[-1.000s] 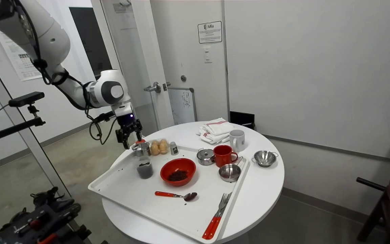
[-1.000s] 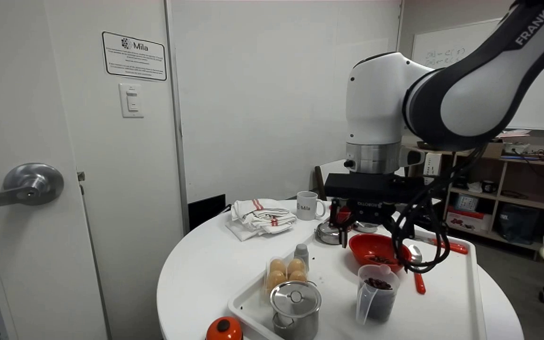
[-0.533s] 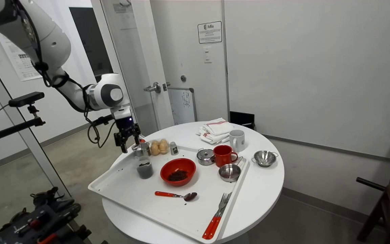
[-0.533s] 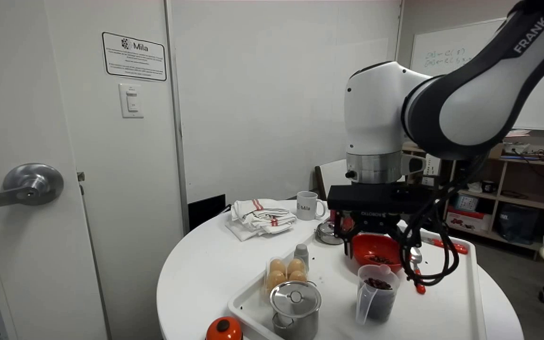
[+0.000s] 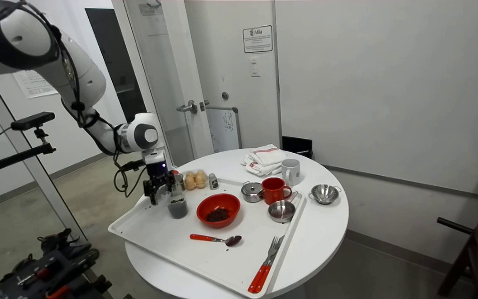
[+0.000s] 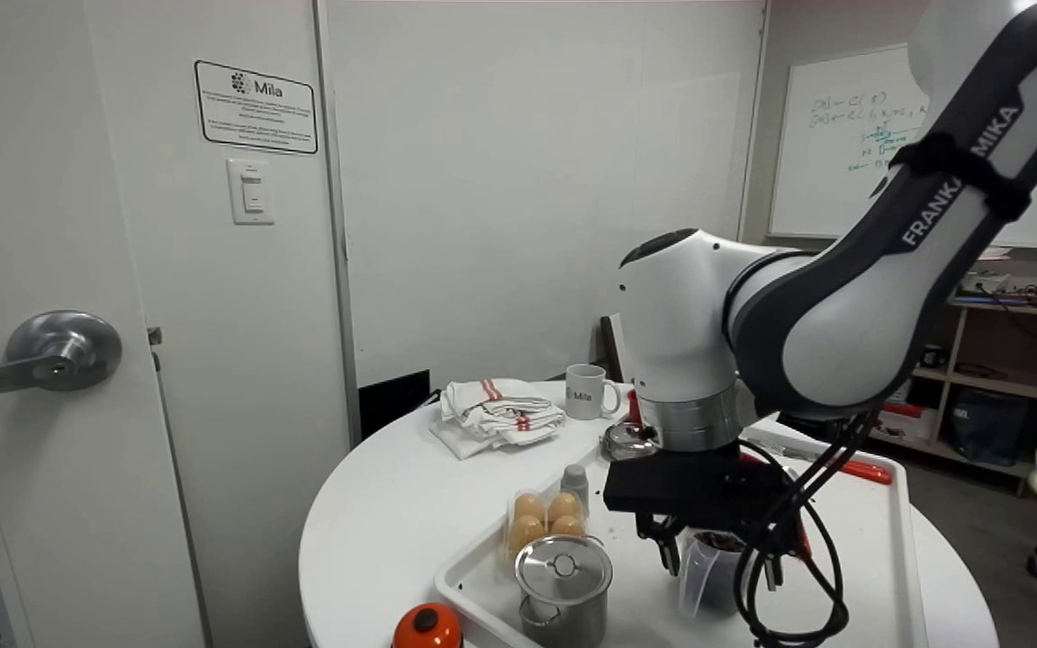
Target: Pick up the jar and pour some of its contents in the bowl
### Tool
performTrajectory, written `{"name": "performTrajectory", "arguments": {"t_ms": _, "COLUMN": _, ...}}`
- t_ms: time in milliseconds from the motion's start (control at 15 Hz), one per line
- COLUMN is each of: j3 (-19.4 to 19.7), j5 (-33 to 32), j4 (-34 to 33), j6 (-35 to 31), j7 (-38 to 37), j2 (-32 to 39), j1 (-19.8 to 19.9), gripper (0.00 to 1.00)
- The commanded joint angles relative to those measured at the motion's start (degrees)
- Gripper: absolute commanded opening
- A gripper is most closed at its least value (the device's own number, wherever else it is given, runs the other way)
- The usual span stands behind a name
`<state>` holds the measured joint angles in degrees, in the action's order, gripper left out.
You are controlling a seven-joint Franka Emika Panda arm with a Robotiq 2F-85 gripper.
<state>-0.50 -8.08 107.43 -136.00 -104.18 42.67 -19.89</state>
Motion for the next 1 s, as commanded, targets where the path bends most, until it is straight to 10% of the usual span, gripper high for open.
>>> {"name": "performTrajectory", "arguments": {"t_ms": 0, "j3": 1.2, "j5": 1.6, "j4": -4.6, "j6": 1.4, "j7": -1.3, "j2": 3.4, "j1": -0.7, "gripper": 1.0}}
{"name": "performTrajectory", "arguments": {"t_ms": 400, "j3": 1.5, "j5": 2.5, "j4": -6.4, "j6": 1.5, "j7": -0.7, "j2": 4.4, "j1": -0.7, "gripper": 0.44}}
{"name": "performTrajectory", "arguments": {"t_ms": 467, "j3": 1.3, "j5": 2.5, "j4": -6.3, "j6": 1.7, "j7": -0.3, "j2": 4.2, "j1": -0.6, "gripper": 0.85}}
{"name": "performTrajectory", "arguments": {"t_ms": 933, "j3": 1.1, "j5": 2.0, "j4": -2.1, "j6": -1.4, "j7": 0.1, "j2": 0.8, "j1": -1.0, "gripper": 1.0}}
